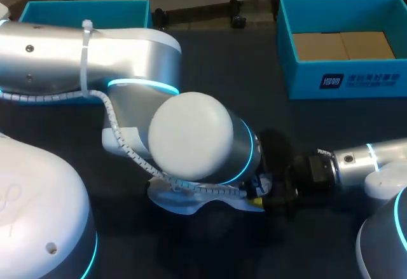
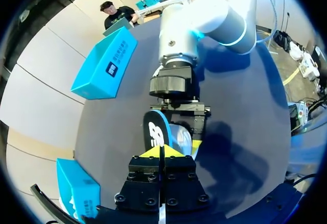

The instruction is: Take the shoe out of the shoebox, open the shoe tongue, remove and reinsert the insole, then place the shoe into the shoebox

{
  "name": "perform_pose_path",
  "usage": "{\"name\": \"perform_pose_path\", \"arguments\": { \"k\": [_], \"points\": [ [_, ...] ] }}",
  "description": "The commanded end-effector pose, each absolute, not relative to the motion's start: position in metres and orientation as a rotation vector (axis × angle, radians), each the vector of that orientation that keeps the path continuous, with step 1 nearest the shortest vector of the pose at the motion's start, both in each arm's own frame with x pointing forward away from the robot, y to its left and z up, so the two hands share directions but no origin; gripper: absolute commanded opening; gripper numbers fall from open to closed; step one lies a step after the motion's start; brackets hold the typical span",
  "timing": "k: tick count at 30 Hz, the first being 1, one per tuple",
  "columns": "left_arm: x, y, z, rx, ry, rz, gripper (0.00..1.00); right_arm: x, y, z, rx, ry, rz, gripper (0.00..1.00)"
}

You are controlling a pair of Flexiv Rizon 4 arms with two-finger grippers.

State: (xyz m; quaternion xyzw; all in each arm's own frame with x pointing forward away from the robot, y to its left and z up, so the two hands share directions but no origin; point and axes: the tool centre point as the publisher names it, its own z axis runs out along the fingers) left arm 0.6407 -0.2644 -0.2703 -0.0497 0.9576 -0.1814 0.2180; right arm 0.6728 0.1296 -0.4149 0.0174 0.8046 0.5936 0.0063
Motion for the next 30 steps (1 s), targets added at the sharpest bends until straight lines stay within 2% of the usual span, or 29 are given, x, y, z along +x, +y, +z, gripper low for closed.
{"name": "perform_pose_path", "arguments": {
  "k": [1, 3, 5, 7, 30],
  "points": [
    [0.643, -0.255, -0.264, -0.131, 2.656, -0.515, 0.22, 0.672, 0.130, -0.414, 0.057, 2.520, 1.852, 0.00],
    [0.646, -0.255, -0.266, -0.141, 2.656, -0.508, 0.25, 0.672, 0.130, -0.414, 0.057, 2.520, 1.852, 0.00],
    [0.648, -0.255, -0.270, -0.145, 2.659, -0.502, 0.34, 0.672, 0.130, -0.414, 0.057, 2.520, 1.852, 0.00],
    [0.650, -0.255, -0.273, -0.148, 2.663, -0.498, 0.37, 0.672, 0.130, -0.414, 0.057, 2.520, 1.852, 0.00],
    [0.666, -0.255, -0.320, -0.150, 2.723, -0.420, 0.36, 0.672, 0.130, -0.414, 0.057, 2.520, 1.852, 0.00]
  ]
}}
